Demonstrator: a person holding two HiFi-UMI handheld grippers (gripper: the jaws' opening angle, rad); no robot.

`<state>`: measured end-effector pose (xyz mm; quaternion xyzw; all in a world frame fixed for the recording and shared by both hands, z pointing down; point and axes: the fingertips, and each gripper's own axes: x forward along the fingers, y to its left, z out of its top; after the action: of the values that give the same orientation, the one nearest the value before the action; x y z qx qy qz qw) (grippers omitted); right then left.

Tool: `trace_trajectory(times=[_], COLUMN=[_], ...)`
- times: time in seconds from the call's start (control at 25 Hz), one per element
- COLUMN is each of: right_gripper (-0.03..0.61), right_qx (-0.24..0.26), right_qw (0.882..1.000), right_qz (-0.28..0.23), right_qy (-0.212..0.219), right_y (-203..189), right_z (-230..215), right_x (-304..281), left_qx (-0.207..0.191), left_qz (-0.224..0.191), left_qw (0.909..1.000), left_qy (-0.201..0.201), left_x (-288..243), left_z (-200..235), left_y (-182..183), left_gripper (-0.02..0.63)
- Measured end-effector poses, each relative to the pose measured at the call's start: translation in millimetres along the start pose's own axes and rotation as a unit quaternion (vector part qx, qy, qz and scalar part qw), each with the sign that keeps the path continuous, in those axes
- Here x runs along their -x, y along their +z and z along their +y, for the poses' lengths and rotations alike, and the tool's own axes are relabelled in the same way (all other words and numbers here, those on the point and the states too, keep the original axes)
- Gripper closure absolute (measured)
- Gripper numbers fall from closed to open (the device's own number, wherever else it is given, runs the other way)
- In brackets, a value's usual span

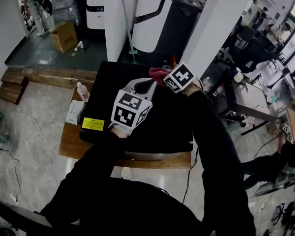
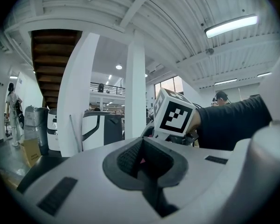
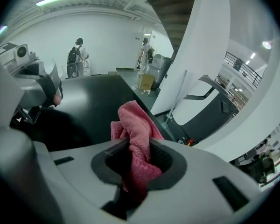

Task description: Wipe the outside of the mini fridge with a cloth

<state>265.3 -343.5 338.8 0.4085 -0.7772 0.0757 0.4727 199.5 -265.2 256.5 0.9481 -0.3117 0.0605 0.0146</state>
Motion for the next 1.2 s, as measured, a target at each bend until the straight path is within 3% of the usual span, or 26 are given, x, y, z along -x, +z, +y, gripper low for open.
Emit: trace_trajectory(times=[1.2], right_gripper=[0.499], right_qx=[0.025], right_qw=[0.994], right_qz=[0.031], right_qy=[0.1], right_y=[-101.3], right_z=[240.6], right_x=[151.4], left_qx=[-0.021], left_qz=[0.001], left_qw=[0.9997], left_qy=[0.012], left_x=[185.5], left_z=[-134.8], left_y=[-19.2], left_gripper=[0.607])
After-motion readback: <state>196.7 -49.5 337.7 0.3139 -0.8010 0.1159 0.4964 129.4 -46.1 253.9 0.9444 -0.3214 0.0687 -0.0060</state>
